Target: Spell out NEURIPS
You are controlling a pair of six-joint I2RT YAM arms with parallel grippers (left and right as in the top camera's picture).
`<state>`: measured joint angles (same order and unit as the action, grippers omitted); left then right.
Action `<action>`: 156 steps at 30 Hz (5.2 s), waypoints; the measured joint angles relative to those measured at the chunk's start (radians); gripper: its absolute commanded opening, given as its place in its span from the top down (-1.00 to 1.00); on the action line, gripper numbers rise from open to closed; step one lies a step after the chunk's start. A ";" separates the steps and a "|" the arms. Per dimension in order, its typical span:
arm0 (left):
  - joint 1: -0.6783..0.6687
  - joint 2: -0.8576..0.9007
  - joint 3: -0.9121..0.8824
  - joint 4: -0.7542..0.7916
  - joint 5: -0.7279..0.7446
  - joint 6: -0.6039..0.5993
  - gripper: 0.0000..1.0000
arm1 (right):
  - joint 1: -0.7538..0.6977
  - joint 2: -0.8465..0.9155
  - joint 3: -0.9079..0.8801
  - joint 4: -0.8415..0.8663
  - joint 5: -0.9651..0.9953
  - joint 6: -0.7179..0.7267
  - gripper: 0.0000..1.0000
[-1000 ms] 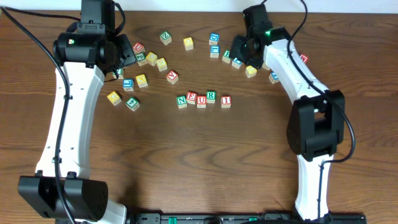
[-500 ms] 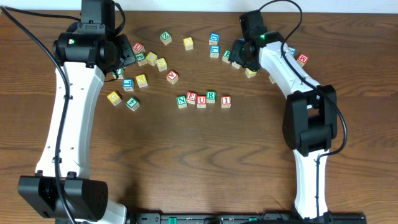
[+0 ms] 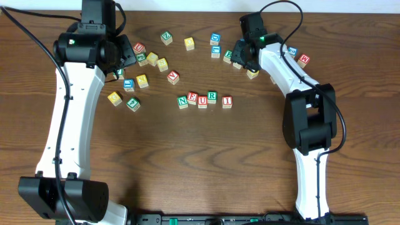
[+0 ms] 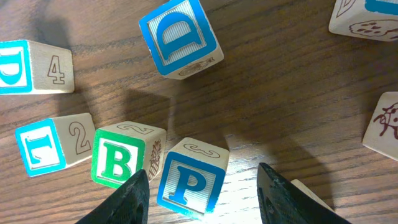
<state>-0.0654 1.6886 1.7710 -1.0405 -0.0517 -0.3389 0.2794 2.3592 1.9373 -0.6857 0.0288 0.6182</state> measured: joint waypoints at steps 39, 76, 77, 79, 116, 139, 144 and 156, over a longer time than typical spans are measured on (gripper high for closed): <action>0.000 0.000 0.000 0.000 0.000 0.003 -0.20 | 0.002 -0.202 -0.005 -0.355 -0.104 -0.177 0.49; 0.000 0.000 -0.001 0.002 0.000 0.003 -0.30 | 0.032 -0.036 -0.018 -0.200 -0.085 -0.753 0.11; 0.000 0.000 -0.001 0.002 0.000 0.003 -0.30 | 0.032 -0.036 -0.018 -0.203 -0.085 -0.755 0.16; 0.000 0.000 0.000 0.002 0.000 0.003 -0.30 | 0.032 -0.036 -0.018 -0.215 -0.085 -0.761 0.24; 0.000 0.000 -0.002 0.002 0.000 0.003 -0.32 | 0.032 -0.035 0.084 -0.457 -0.236 -0.547 0.19; 0.000 0.000 -0.002 0.004 -0.094 0.003 -0.32 | 0.215 0.084 0.110 0.152 -0.179 -0.375 -0.43; 0.000 0.000 -0.002 0.004 -0.098 0.004 -0.32 | 0.226 0.111 0.109 0.151 -0.091 -0.343 -0.41; 0.000 0.000 -0.002 0.003 -0.105 0.003 -0.32 | 0.226 0.117 0.109 0.072 -0.027 -0.263 0.21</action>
<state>-0.0654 1.6886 1.7687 -1.0370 -0.1566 -0.3355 0.5053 2.4763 2.0464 -0.6132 0.0021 0.3550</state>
